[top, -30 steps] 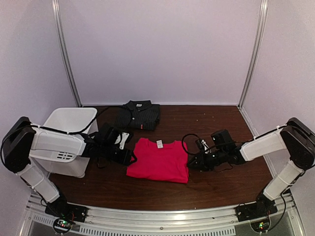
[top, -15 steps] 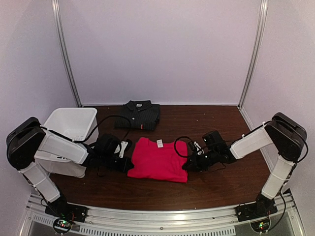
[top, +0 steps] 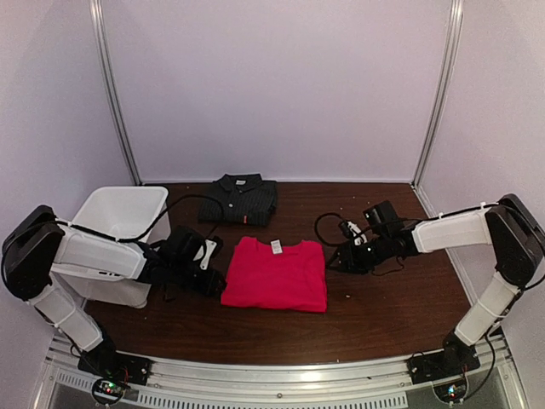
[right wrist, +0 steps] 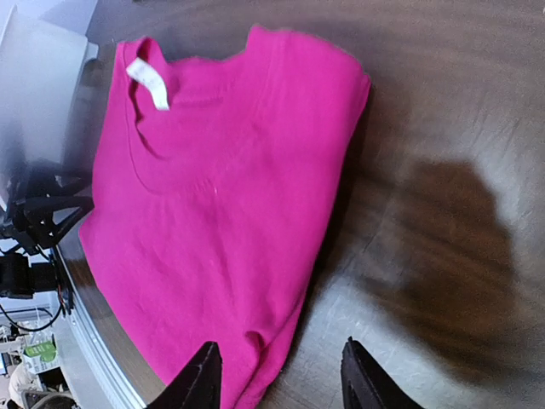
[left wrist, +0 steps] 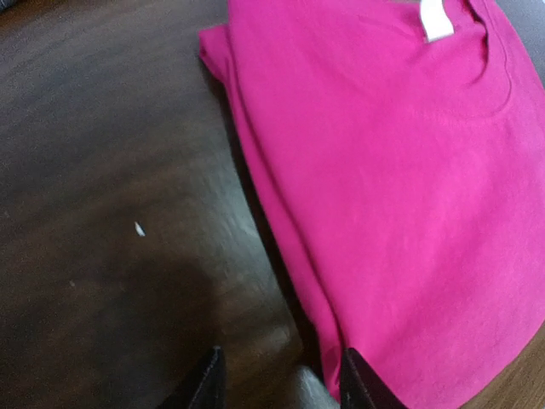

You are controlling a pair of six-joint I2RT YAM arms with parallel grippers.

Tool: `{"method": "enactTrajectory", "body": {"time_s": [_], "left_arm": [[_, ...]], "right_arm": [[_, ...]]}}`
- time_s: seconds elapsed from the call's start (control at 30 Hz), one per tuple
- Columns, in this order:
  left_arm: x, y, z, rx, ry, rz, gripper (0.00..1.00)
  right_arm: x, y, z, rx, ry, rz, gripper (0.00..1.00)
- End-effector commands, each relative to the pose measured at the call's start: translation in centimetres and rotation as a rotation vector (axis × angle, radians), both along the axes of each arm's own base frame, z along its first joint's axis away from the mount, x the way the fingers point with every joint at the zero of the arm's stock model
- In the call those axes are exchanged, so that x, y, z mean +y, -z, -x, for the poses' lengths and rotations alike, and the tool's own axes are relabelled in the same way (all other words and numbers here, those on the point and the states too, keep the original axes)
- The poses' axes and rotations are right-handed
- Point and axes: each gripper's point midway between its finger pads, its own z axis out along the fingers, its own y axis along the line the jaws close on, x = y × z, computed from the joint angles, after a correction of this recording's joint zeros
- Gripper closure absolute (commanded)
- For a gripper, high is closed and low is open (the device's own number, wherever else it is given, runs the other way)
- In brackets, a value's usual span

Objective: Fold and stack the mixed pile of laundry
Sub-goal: Adjust the square-folded T-shirt at the center of the board.

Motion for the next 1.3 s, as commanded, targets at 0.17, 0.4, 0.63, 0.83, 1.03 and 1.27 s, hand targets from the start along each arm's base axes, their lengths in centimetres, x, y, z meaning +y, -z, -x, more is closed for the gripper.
{"method": "enactTrajectory", "body": {"time_s": [0.17, 0.4, 0.63, 0.83, 1.03, 1.27], "left_arm": [[-2.9, -4.6, -8.7, -0.023, -0.032, 0.153, 0.51], [-6.7, -3.9, -13.1, -0.033, 0.003, 0.215, 0.53], [-6.3, -2.3, -14.9, -0.053, -0.049, 0.142, 0.74], [-6.0, -4.7, -14.2, -0.162, 0.008, 0.055, 0.91], [-9.0, -4.9, -11.2, -0.205, 0.237, -0.037, 0.83], [-8.8, -6.8, -10.5, -0.248, 0.258, 0.082, 0.59]], "right_arm": [[0.2, -0.9, -6.4, -0.031, 0.035, -0.065, 0.57], [1.7, -0.2, -9.7, -0.052, 0.044, -0.082, 0.61], [1.9, 1.8, -11.0, -0.033, 0.045, -0.045, 0.75], [1.2, 3.3, -10.9, -0.006, 0.071, -0.019, 1.0], [0.6, 3.1, -11.2, -0.011, 0.085, -0.006, 1.0], [0.5, 3.0, -11.4, -0.011, 0.078, -0.005, 1.0]]}}
